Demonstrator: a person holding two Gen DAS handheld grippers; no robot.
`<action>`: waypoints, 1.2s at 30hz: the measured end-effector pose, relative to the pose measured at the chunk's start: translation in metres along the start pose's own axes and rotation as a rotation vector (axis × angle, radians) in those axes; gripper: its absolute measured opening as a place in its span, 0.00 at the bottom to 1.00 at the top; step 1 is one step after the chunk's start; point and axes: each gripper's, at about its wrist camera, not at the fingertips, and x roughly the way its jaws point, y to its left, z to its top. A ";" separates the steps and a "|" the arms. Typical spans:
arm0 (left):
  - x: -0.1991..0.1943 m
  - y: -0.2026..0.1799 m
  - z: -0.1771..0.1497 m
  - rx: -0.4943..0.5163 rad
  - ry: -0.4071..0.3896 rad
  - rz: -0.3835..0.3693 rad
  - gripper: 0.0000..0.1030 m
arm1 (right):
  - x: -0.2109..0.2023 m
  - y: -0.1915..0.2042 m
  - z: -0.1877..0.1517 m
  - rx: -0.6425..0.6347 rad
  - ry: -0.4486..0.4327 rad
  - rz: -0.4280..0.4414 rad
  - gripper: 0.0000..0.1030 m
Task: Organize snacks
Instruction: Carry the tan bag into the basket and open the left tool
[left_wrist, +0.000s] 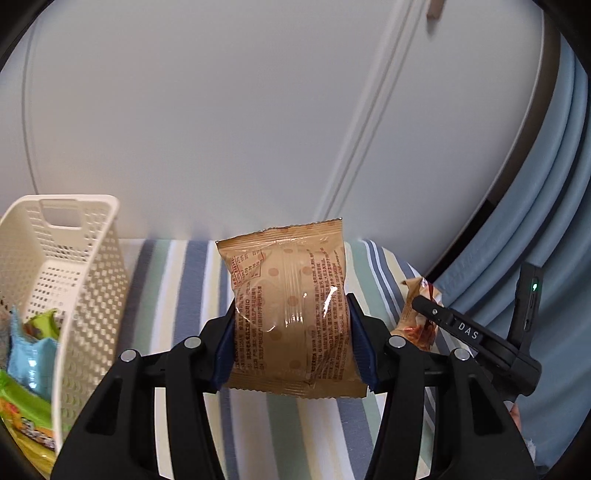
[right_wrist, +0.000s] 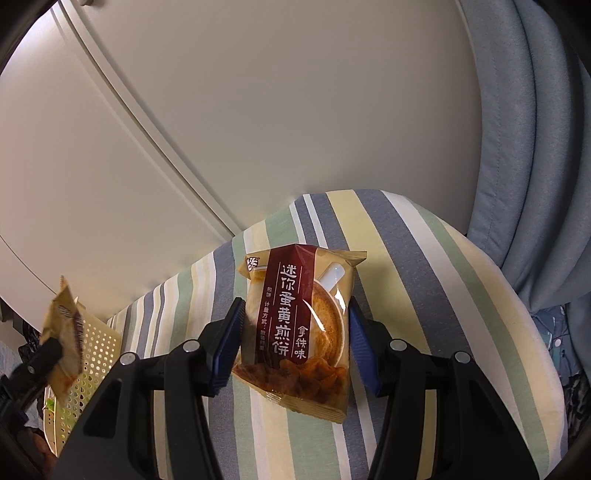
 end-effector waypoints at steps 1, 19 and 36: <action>-0.005 0.004 0.002 -0.006 -0.010 0.008 0.53 | 0.000 0.000 0.000 -0.002 0.000 0.000 0.53; -0.078 0.119 0.015 -0.165 -0.124 0.200 0.53 | 0.003 0.003 0.000 -0.027 0.005 -0.001 0.53; -0.101 0.158 -0.007 -0.270 -0.163 0.248 0.82 | 0.003 0.003 -0.001 -0.049 -0.001 -0.006 0.53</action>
